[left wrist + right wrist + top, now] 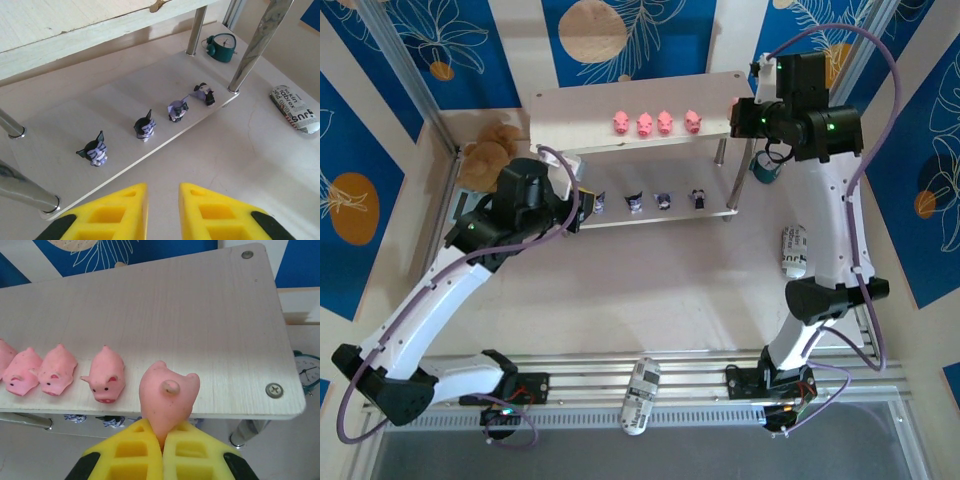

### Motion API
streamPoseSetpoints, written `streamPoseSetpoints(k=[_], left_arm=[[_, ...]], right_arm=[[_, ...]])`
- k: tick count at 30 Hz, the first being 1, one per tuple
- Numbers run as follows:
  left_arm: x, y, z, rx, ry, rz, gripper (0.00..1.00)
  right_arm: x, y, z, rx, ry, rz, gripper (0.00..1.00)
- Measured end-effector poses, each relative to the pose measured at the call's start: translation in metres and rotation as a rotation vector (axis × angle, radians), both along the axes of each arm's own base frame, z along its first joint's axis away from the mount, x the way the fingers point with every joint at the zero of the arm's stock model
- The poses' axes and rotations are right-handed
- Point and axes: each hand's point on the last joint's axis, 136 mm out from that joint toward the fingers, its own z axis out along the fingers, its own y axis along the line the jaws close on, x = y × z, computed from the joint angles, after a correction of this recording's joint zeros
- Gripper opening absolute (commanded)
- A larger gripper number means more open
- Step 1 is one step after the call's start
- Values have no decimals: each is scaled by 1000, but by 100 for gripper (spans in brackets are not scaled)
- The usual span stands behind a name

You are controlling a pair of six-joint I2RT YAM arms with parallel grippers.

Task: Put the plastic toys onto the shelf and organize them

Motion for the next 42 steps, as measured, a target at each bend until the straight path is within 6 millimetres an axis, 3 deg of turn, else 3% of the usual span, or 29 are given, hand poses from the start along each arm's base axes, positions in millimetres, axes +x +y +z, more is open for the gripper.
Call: streamPoseSetpoints(k=[8,22,37,42], left_arm=[[8,-1,-5,-8,28,-9,24],[15,-3,-15,-13,63,-21,24],[21,0,-16,-34,59,-21,23],[23,1,-19,-37,63,-18,24]], right_arm=[[8,6,-9,6,48,52,0],[17,14,-43,-4,161,88,0],[24,17,-44,-4,154,100,0],[26,20,-46,-2,156,108,15]])
